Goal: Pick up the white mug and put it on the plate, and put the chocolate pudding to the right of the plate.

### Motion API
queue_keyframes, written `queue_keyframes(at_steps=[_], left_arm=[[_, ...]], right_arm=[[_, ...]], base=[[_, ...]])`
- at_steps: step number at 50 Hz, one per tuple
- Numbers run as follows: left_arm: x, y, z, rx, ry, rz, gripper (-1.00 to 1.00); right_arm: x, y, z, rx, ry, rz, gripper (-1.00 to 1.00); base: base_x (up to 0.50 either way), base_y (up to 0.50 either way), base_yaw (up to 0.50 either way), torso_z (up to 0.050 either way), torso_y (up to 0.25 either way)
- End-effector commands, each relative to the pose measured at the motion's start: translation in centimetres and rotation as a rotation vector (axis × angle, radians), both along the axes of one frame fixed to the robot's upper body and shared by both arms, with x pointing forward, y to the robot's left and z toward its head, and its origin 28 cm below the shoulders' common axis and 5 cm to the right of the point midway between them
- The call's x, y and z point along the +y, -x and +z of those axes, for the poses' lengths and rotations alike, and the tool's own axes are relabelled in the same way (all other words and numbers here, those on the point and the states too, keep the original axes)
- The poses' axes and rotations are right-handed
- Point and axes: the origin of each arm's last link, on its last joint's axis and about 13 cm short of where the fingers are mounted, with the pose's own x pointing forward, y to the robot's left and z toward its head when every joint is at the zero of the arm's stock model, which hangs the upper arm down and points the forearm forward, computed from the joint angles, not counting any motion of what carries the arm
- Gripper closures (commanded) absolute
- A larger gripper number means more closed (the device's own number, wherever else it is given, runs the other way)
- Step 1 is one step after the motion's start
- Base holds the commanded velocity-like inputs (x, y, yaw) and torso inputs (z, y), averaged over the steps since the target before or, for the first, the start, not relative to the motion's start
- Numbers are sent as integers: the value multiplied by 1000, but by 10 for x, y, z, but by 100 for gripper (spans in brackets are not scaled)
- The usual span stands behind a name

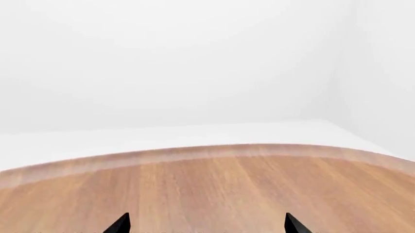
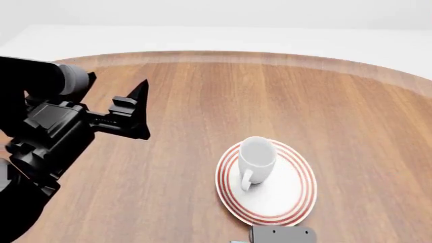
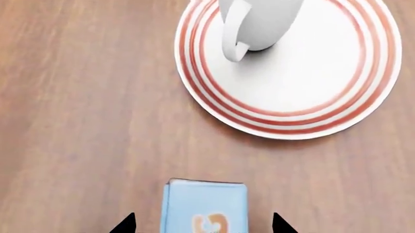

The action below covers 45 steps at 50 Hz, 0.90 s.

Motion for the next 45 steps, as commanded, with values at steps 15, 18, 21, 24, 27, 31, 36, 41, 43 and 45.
queue_keyframes(at_steps=[15,18,21,24,27,31,36,41,43,45], left_arm=[[-3,-7,-1,-20,28,-25,-100],[-3,-7,-1,-17,30,-22,-100],[-3,-7,-1,-16,30,-22,-100],[-4,-7,-2,-15,28,-24,-100],[-3,-7,-2,-15,28,-20,-100],[-3,-8,-3,-12,29,-19,-100],[-3,-6,-3,-13,27,-20,-100],[-2,-5,-3,-14,28,-16,-100],[-2,-5,-3,-15,27,-14,-100],[-2,-6,-3,-15,28,-14,-100]], right_arm=[[2,-5,-17,59,-5,-12,-100],[2,-5,-19,66,-2,-9,-100],[2,-5,-21,71,-2,-8,-100],[2,-6,-24,77,1,-6,-100],[3,-6,-24,79,2,1,-100],[3,-7,-28,89,6,0,-100],[3,-6,-33,103,9,7,-100],[4,-7,-33,89,3,14,100],[4,-8,-31,77,13,20,100],[4,-9,-29,65,11,18,100]], base=[[0,0,0,0,0],[0,0,0,0,0],[0,0,0,0,0],[0,0,0,0,0],[0,0,0,0,0],[0,0,0,0,0],[0,0,0,0,0],[0,0,0,0,0],[0,0,0,0,0],[0,0,0,0,0]])
